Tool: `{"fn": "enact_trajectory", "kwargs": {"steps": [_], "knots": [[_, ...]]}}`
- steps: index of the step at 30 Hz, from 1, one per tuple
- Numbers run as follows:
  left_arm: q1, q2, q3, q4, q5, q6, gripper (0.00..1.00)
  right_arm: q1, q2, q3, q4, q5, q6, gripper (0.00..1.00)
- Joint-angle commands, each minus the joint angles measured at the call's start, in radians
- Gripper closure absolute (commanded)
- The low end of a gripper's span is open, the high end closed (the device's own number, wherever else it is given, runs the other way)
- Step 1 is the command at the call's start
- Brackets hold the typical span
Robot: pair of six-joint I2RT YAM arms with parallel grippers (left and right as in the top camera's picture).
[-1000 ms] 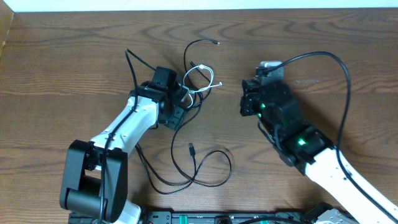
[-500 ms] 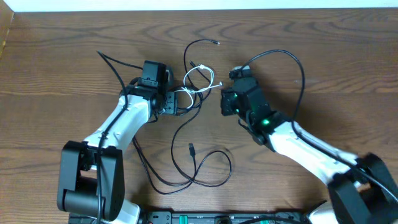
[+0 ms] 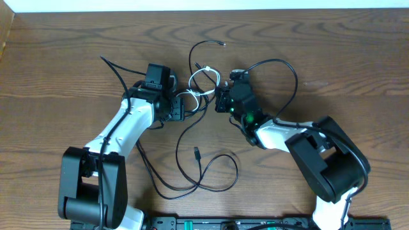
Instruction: Untangle cables
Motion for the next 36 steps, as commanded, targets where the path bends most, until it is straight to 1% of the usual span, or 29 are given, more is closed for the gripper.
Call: {"fn": "enact_trajectory", "kwargs": {"steps": [1, 8, 12, 17, 19, 22, 25, 28, 30, 31, 32, 34, 36], "knots": [[0.0, -0.02, 0.003, -0.005, 0.01, -0.002, 0.33, 0.008, 0.016, 0.004, 0.027, -0.035, 0.031, 0.82], [-0.024, -0.02, 0.003, 0.006, 0.057, -0.002, 0.33, 0.008, 0.016, 0.008, 0.115, -0.033, 0.031, 0.81], [-0.046, -0.02, 0.003, 0.007, 0.057, -0.002, 0.33, 0.008, 0.019, 0.021, 0.117, -0.023, 0.032, 0.81], [-0.07, -0.02, 0.003, 0.008, 0.056, -0.002, 0.33, 0.008, 0.026, 0.027, 0.116, 0.049, 0.089, 0.79], [-0.071, -0.02, 0.003, 0.008, 0.055, -0.002, 0.33, 0.008, 0.026, 0.03, 0.116, 0.056, 0.091, 0.79], [-0.069, -0.021, 0.003, 0.023, 0.018, -0.002, 0.33, 0.008, 0.033, 0.043, 0.109, 0.056, 0.091, 0.79], [-0.068, -0.037, 0.018, 0.025, -0.06, -0.002, 0.33, 0.008, 0.054, 0.056, 0.103, 0.054, 0.091, 0.76], [-0.065, -0.084, 0.055, 0.017, -0.079, 0.011, 0.33, 0.007, 0.078, 0.075, 0.077, 0.016, 0.075, 0.68], [-0.066, -0.132, 0.082, 0.01, -0.078, 0.022, 0.33, 0.006, 0.092, 0.093, 0.063, -0.046, -0.006, 0.6], [-0.066, -0.163, 0.093, 0.006, -0.078, 0.025, 0.33, 0.006, 0.095, 0.109, 0.033, -0.081, -0.054, 0.52], [-0.066, -0.184, 0.099, 0.004, -0.078, 0.025, 0.32, 0.006, 0.095, 0.122, 0.008, -0.104, -0.089, 0.48], [-0.066, -0.237, 0.104, 0.003, -0.078, 0.025, 0.32, 0.006, 0.095, 0.169, -0.087, -0.177, -0.197, 0.3], [-0.066, -0.288, 0.104, -0.003, -0.078, 0.025, 0.32, 0.006, 0.095, 0.228, -0.216, -0.224, -0.281, 0.16]]}}
